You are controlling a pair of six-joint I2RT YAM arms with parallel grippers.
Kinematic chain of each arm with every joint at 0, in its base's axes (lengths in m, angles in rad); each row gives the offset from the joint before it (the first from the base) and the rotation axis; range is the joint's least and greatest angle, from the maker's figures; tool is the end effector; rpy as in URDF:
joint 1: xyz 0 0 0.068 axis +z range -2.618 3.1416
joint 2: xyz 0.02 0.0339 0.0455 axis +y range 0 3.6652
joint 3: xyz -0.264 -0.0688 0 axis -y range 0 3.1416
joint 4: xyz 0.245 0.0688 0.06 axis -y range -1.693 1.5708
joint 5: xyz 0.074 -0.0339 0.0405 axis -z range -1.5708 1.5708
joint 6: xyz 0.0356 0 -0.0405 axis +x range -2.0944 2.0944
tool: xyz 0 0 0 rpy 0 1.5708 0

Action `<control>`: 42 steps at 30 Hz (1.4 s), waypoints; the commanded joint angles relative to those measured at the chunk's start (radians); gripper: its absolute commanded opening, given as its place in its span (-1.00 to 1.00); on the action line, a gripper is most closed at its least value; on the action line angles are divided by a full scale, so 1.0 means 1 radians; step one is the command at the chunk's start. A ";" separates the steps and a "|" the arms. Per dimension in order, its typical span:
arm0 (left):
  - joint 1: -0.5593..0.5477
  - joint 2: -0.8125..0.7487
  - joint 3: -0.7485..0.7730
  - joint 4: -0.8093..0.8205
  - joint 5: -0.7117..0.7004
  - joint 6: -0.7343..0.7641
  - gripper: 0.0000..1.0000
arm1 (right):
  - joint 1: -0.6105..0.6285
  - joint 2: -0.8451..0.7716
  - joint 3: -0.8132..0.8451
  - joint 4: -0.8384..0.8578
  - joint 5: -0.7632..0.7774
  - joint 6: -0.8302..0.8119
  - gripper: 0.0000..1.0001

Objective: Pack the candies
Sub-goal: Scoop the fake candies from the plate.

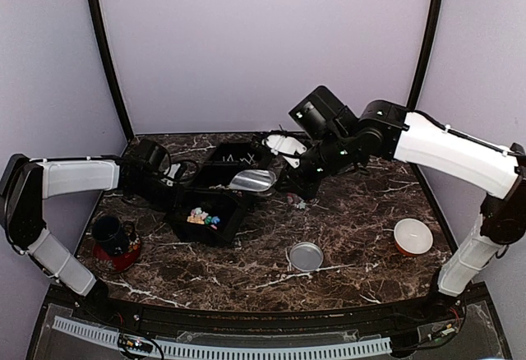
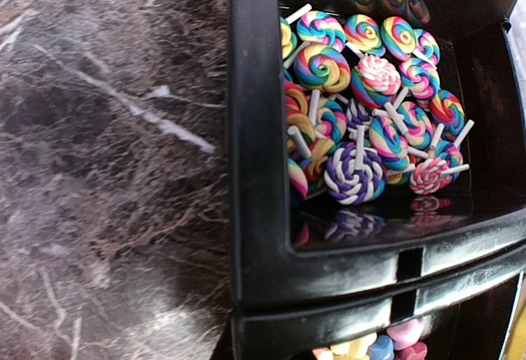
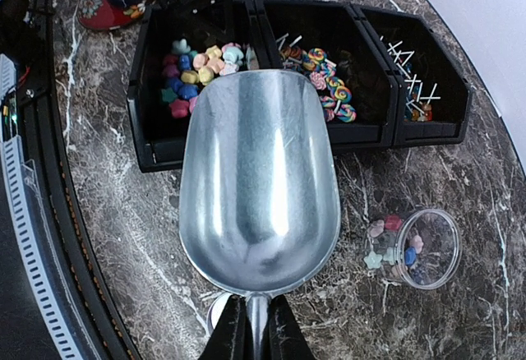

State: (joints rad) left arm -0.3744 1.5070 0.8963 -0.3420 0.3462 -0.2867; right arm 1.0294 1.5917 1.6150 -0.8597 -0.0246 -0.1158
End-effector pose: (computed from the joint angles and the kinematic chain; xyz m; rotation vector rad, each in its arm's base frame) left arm 0.2753 -0.1212 0.1980 0.2571 2.5727 -0.6945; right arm 0.1757 0.2940 0.3618 -1.3407 2.0583 0.4439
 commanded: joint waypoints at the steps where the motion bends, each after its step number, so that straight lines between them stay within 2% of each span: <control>1: -0.012 -0.049 0.085 0.070 -0.013 0.066 -1.00 | 0.038 0.082 0.086 -0.085 0.084 -0.028 -1.00; 17: -0.062 -0.016 0.116 0.013 -0.083 0.099 -1.00 | 0.141 0.319 0.326 -0.284 0.176 -0.068 -1.00; 42: -0.116 0.006 0.134 -0.020 -0.130 0.110 -1.00 | 0.212 0.585 0.518 -0.349 0.292 -0.087 -1.00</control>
State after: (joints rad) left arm -0.4828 1.5444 0.9665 -0.4652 0.1665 -0.1852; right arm 1.2243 2.1353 2.0888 -1.2007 0.2180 -0.1886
